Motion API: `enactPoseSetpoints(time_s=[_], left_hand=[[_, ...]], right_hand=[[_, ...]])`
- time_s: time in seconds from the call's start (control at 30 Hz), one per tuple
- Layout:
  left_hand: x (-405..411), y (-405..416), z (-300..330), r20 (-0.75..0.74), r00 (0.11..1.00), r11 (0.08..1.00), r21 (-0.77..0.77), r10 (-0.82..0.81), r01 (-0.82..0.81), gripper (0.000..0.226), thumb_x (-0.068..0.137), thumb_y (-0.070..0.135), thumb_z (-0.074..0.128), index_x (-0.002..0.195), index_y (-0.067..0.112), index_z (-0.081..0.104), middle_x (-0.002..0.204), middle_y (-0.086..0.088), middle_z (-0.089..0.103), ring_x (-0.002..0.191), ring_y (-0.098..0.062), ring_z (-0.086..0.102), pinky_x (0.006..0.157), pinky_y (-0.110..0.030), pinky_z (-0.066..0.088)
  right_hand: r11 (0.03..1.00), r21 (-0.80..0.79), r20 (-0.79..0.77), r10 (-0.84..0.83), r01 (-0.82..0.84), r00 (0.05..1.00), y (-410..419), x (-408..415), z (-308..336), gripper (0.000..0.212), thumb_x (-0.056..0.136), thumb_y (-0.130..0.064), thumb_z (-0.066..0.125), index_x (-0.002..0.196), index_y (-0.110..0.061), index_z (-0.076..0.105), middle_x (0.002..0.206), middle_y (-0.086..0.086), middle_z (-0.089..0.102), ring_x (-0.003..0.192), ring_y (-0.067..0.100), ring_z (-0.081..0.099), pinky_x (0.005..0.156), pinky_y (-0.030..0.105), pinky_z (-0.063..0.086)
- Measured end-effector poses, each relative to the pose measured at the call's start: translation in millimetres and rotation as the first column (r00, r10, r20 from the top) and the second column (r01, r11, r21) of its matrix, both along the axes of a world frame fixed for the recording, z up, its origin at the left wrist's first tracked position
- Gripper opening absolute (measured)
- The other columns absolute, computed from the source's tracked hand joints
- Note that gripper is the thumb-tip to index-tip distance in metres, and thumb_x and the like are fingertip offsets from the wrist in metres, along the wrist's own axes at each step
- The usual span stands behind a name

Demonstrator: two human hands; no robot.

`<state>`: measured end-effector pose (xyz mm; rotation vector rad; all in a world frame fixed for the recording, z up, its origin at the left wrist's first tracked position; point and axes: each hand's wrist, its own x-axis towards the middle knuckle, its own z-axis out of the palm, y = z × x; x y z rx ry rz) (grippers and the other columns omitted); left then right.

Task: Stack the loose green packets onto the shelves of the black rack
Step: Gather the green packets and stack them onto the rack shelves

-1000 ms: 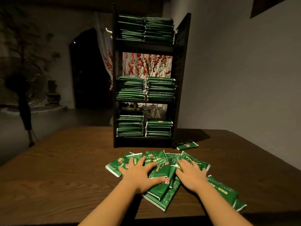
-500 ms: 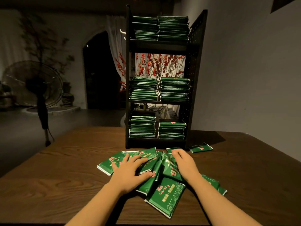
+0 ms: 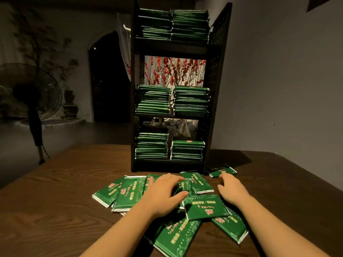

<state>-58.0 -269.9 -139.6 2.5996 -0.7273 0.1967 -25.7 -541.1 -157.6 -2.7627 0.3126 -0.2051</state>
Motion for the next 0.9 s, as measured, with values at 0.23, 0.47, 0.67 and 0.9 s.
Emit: enactPoseSetpoints(time_s=[0.23,0.47,0.67,0.9], left_hand=[[13.7,-59.0,8.4,0.005,0.998,0.979,0.193,-0.066,0.064,0.05,0.099,0.038,0.046,0.147,0.028,0.036,0.152,0.005,0.04,0.145,-0.015,0.029,0.12,-0.062,0.005],[23.2,-106.1,-1.3,-0.14,0.99,0.914,0.403,0.009,0.049,0.065,0.102,0.038,0.038,0.158,0.018,0.012,0.16,-0.008,0.028,0.15,-0.029,0.017,0.118,-0.066,-0.001],[19.5,-115.0,0.2,-0.059,0.998,0.905,0.422,-0.034,0.056,0.041,0.098,0.035,0.043,0.132,0.017,0.056,0.13,-0.014,0.048,0.129,-0.034,0.041,0.118,-0.062,0.009],[22.4,-125.1,8.3,-0.13,0.988,0.927,0.354,-0.08,0.121,0.032,0.101,0.036,0.045,0.13,0.027,0.055,0.131,-0.013,0.056,0.124,-0.034,0.048,0.101,-0.043,0.041]], right_hand=[[0.993,-0.099,-0.14,0.053,-0.067,0.989,-2.2,17.4,-1.3,0.06,0.1,-0.03,0.041,0.155,-0.019,0.02,0.165,-0.001,0.007,0.151,0.027,0.005,0.117,0.056,0.018],[0.986,-0.142,-0.195,0.055,-0.083,0.979,-3.9,24.0,0.9,0.065,0.093,-0.041,0.043,0.152,-0.021,0.026,0.158,0.007,0.024,0.145,0.033,0.019,0.115,0.055,0.021],[0.924,-0.338,-0.151,0.133,-0.178,0.98,-21.9,6.4,11.5,0.03,0.09,-0.054,0.051,0.098,-0.025,0.053,0.131,0.003,0.043,0.135,0.032,0.03,0.111,0.058,0.024],[0.986,-0.127,-0.121,0.092,-0.107,0.988,-44.3,-6.5,13.3,0.037,0.093,-0.049,0.053,0.119,-0.024,0.051,0.122,0.004,0.046,0.118,0.031,0.048,0.096,0.039,0.045]])
